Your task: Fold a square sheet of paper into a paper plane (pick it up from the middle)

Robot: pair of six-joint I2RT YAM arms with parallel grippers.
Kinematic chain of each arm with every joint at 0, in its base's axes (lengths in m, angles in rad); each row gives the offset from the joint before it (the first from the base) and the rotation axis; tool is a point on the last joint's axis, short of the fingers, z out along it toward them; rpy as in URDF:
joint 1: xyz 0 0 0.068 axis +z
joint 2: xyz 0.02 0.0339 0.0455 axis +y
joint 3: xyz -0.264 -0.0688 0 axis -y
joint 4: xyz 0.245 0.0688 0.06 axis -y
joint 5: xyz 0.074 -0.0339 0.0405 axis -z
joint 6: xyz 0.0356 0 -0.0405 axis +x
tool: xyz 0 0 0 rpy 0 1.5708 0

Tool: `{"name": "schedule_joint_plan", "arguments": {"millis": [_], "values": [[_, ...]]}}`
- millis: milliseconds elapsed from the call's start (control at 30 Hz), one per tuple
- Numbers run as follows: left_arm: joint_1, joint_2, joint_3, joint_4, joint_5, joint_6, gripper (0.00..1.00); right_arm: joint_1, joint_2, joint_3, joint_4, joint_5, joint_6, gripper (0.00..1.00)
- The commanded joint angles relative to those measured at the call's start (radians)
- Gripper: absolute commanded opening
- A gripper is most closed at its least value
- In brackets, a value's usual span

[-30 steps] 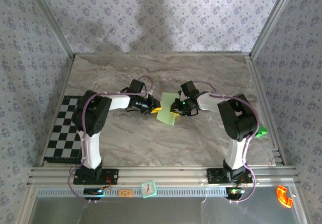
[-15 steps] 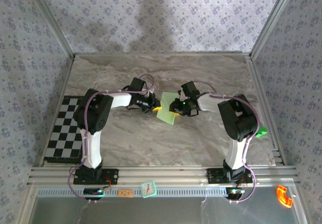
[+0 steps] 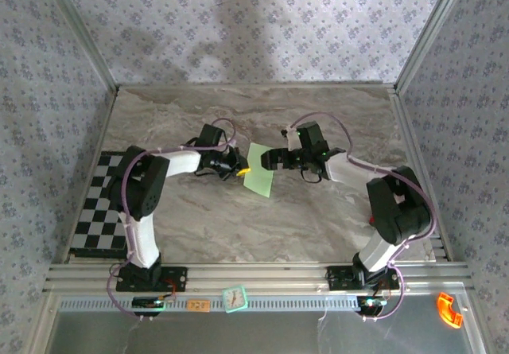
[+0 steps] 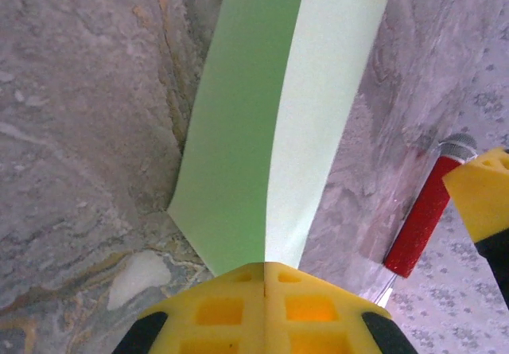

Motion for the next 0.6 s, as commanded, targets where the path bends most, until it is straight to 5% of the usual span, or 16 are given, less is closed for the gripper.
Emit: {"name": "schedule_joint_plan", "arguments": {"millis": [0,267,567], "values": [[0.003,-0.046,-0.023,0.042,-0.037,-0.082,0.0,0.055,-0.041,-0.035,0.057,0.114,-0.174,0.99],[0.003,-0.027,-0.03,0.085,-0.049,-0.172,0.0,0.198,0.021,0.017,-0.01,0.23,-0.388,0.9],[0.003,-0.005,-0.03,0.095,-0.038,-0.184,0.0,0.298,0.076,-0.057,0.138,0.266,-0.538,0.89]]}}
